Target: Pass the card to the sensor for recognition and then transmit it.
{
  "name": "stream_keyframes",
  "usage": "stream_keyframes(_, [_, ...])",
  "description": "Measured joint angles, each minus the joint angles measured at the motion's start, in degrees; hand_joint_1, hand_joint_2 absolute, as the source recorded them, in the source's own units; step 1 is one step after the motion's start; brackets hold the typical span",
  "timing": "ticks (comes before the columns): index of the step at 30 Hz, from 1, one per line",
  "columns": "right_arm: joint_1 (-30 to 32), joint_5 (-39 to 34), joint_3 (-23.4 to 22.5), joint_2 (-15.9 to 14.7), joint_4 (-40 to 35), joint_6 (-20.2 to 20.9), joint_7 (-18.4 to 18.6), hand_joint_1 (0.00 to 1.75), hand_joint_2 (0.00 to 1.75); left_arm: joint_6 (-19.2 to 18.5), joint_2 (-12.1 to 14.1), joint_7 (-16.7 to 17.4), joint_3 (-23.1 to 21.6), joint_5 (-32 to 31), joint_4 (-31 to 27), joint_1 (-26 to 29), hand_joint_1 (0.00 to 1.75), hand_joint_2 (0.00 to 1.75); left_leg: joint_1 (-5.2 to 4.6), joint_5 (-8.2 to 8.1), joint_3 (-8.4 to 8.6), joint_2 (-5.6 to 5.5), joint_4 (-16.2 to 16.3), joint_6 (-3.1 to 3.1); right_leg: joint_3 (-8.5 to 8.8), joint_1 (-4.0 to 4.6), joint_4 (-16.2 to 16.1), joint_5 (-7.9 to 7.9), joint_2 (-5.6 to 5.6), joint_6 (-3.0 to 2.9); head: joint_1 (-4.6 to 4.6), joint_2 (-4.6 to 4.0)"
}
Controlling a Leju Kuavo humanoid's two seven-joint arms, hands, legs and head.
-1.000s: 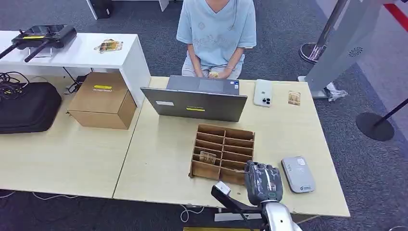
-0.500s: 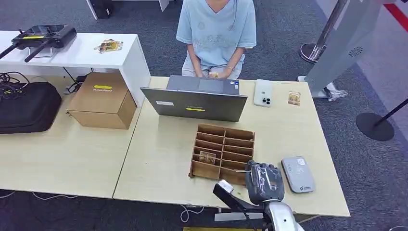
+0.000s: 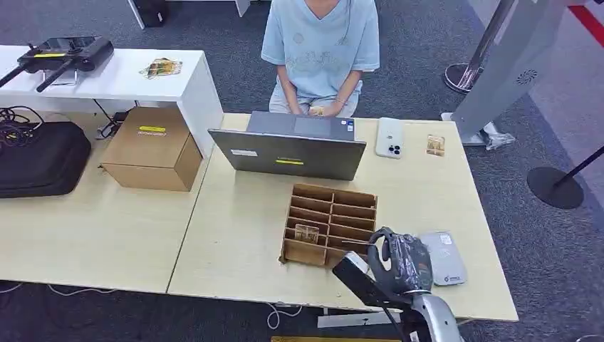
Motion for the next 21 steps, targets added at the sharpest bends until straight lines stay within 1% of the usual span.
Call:
stream_keyframes(6, [1.07, -3.59, -1.68, -0.42, -5.43, -2.06, -3.26, 1.75, 1.75, 0.04, 0.02, -0.31, 0.0, 0.13, 0.0, 0.07, 0.0, 0.0, 0.0, 0.0, 0.0, 0.01, 0.0, 0.0, 0.0, 0.0, 0.0, 0.0, 0.01, 0.0, 0.0, 0.0])
stream_keyframes(10, [1.26, -5.23, -2.3, -0.92, -7.79, -2.58, -4.66, 1.75, 1.75, 0.07, 0.04, -0.42, 0.0, 0.13, 0.0, 0.08, 0.0, 0.0, 0.0, 0.0, 0.0, 0.01, 0.0, 0.0, 0.0, 0.0, 0.0, 0.0, 0.01, 0.0, 0.0, 0.0])
stream_keyframes(14, [0.34, -10.8, -2.84, -1.92, -10.98, -2.36, -8.87, 1.75, 1.75, 0.04, 0.13, -0.89, 0.0, -0.07, 0.0, 0.08, 0.0, 0.0, 0.0, 0.0, -0.01, 0.01, 0.0, 0.0, 0.01, 0.0, 0.01, 0.01, 0.01, -0.01, 0.0, 0.0])
stream_keyframes(16, [-1.1, -11.76, -2.99, -2.41, -11.64, -1.92, -10.15, 1.75, 1.75, 0.04, 0.17, -1.25, 0.0, -0.13, 0.0, 0.04, 0.0, 0.0, 0.0, 0.0, 0.01, 0.02, 0.0, 0.0, 0.01, 0.0, 0.01, 0.02, 0.02, -0.02, 0.0, 0.0])
stream_keyframes(18, [-2.98, -10.61, -2.99, -2.93, -11.87, -2.05, -10.76, 1.75, 1.75, 0.02, 0.17, -1.4, 0.0, -0.26, 0.0, 0.04, 0.0, 0.0, 0.0, 0.02, 0.0, 0.03, 0.0, 0.0, 0.02, 0.0, 0.01, 0.04, 0.02, -0.03, 0.0, 0.0])
stream_keyframes(21, [-7.24, -5.26, -2.86, -3.74, -11.66, -2.99, -10.43, 1.75, 1.75, -0.02, 0.15, -1.46, 0.0, -0.76, 0.0, 0.03, 0.0, 0.0, -0.01, 0.04, 0.01, 0.03, 0.0, -0.01, 0.02, -0.01, 0.03, 0.06, 0.03, -0.02, -0.02, 0.0])
